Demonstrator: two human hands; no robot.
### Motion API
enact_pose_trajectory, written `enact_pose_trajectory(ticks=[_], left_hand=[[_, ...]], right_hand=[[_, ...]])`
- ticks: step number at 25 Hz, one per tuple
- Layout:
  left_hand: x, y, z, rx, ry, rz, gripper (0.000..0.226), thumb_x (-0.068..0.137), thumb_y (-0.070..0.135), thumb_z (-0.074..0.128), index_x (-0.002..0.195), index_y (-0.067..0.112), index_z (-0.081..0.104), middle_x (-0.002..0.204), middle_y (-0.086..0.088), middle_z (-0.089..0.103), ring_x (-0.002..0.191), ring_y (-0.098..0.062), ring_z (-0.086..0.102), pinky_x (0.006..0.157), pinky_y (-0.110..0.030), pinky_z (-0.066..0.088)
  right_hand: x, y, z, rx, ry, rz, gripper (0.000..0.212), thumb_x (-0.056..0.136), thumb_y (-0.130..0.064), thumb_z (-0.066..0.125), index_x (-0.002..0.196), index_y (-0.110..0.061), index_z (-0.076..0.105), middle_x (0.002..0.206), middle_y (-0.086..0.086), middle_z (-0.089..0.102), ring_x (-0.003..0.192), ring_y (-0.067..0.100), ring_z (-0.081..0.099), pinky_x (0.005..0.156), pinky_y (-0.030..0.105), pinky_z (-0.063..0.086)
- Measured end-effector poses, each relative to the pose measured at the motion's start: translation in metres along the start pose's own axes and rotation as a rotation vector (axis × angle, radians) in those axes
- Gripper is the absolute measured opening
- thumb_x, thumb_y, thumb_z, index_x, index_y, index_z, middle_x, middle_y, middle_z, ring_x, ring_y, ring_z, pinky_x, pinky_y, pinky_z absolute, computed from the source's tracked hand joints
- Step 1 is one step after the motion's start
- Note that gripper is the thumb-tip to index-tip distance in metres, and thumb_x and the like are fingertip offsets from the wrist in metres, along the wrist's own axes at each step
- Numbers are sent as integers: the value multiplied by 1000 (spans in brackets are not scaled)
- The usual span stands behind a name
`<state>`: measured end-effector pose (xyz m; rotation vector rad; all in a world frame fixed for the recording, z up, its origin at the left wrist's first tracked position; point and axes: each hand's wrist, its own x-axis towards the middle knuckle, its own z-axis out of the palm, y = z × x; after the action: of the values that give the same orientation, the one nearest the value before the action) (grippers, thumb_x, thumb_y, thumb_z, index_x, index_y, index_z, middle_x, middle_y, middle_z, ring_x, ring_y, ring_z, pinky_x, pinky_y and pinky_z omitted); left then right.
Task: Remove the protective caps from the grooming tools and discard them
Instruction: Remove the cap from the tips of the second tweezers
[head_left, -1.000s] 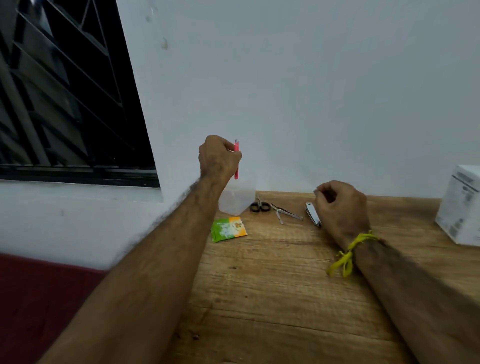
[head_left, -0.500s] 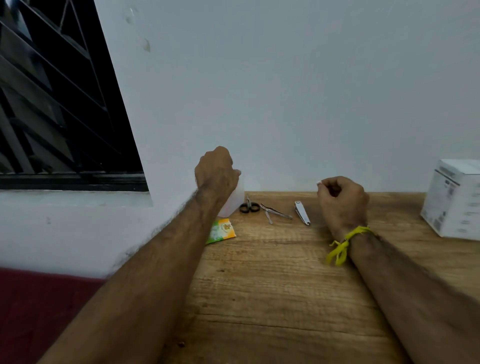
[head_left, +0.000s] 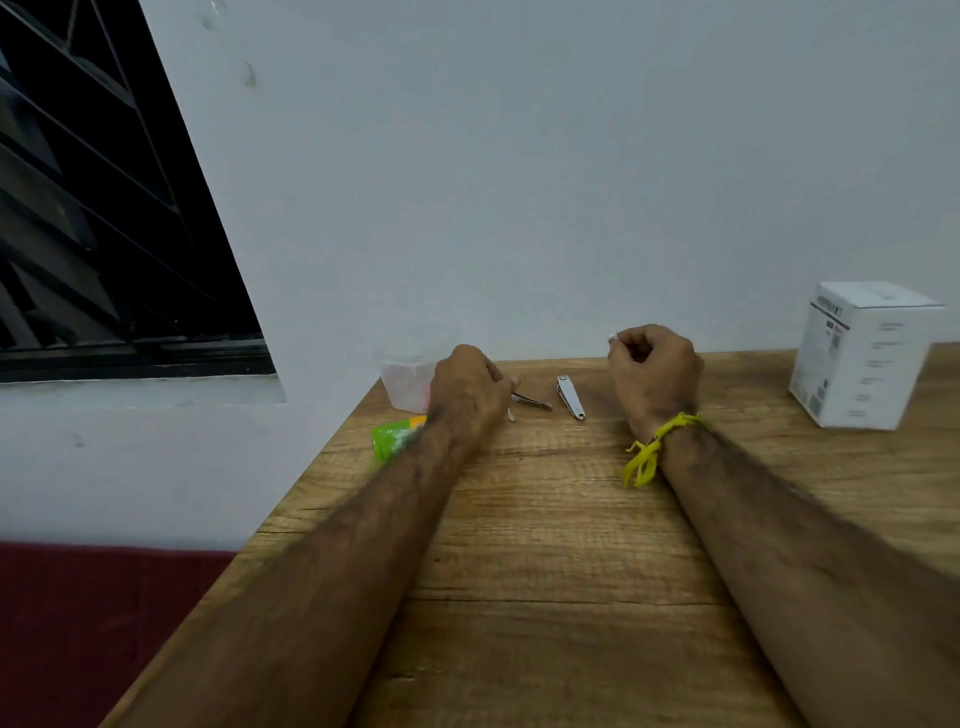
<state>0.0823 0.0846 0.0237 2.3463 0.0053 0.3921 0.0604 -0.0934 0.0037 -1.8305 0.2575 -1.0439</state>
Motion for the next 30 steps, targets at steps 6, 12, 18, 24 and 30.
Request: enact_pose_trajectory(ticks=[6,12,18,24,30], left_hand=[[21,11,28,263,11,-6,38,84,33,76,110,10,61,114,-6,65,106,-27,65,84,-32,56],[29,29,35,358,-93,-20,32,76,20,83,91,9,57,105,-7,70,96,-25,70,75,-32,59],[24,50,26,370,-210,-83,34,79,16,82,95,8,53,98,-7,61,88,-21,62,67,-28,53],[16,47,31,361,-153,-3,27,81,12,78,87,9,52,99,-6,65,91,-22,65,63,-27,49],[14,46,0,19,-211,-104,10,79,4,73,82,0,65,67,-9,62,56,-18,60,47,-22,45]], right_hand=[[0,3,4,-5,-46,-44,7,87,-14,69,84,-13,75,76,-6,66,77,13,64,73,23,49],[4,7,9,-7,-48,-35,6,87,-15,69,85,-13,75,78,-5,67,77,12,63,71,20,45],[3,7,9,3,-56,-29,5,86,-16,70,86,-13,75,82,-1,71,79,15,65,72,22,48],[4,6,7,15,-46,-11,5,86,-14,70,85,-13,74,79,-1,69,79,17,65,73,26,51],[3,6,6,30,-51,-20,6,86,-12,69,86,-11,75,82,1,71,80,17,66,73,25,51]])
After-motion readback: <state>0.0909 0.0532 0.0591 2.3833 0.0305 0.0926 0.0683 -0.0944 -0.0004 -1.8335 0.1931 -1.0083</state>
